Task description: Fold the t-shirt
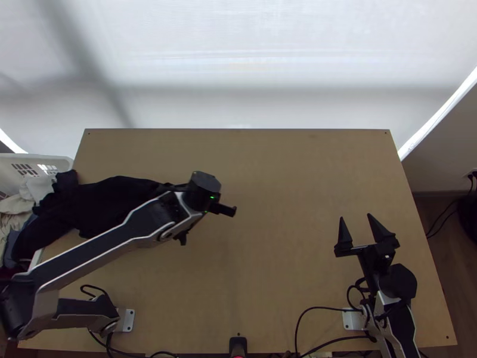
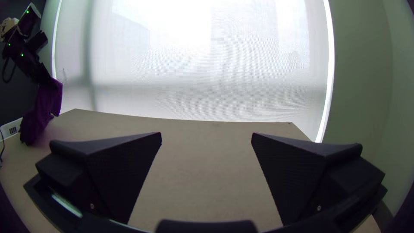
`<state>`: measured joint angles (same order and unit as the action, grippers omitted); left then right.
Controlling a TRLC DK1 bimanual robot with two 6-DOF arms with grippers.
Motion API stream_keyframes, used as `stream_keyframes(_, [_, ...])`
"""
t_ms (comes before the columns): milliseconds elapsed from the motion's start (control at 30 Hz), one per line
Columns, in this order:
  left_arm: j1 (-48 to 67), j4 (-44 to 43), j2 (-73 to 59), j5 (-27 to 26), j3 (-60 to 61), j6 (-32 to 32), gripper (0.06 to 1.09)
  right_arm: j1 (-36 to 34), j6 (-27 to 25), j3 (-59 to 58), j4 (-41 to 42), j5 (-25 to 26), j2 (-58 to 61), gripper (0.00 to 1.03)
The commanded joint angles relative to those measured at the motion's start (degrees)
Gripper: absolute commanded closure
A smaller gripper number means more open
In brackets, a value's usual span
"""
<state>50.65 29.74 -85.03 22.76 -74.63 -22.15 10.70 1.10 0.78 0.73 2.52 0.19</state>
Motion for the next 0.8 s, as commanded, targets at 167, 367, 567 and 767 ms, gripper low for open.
stream_keyframes(167, [8.5,-5.2,-11.7,-1.0,-10.8,-4.0,1.05,-0.3,0.9,-0.3,-1.1,0.6,-0.4,0.05])
stream_keyframes(367, [13.9,-5.3,-20.2,-1.3,-19.1,-5.3,1.05,-0.2,0.9,-0.3,-1.1,0.6,-0.4,0.05])
stream_keyframes(567, [16.8,-5.3,-27.9,-2.5,-28.4,-6.1,1.05,-0.2,0.9,-0.3,-1.1,0.6,-0.4,0.05])
stream_keyframes(767, [17.6,-5.2,-34.8,-4.0,-38.0,-6.1,1.05,-0.2,0.9,-0.3,-1.1,0.6,-0.4,0.05])
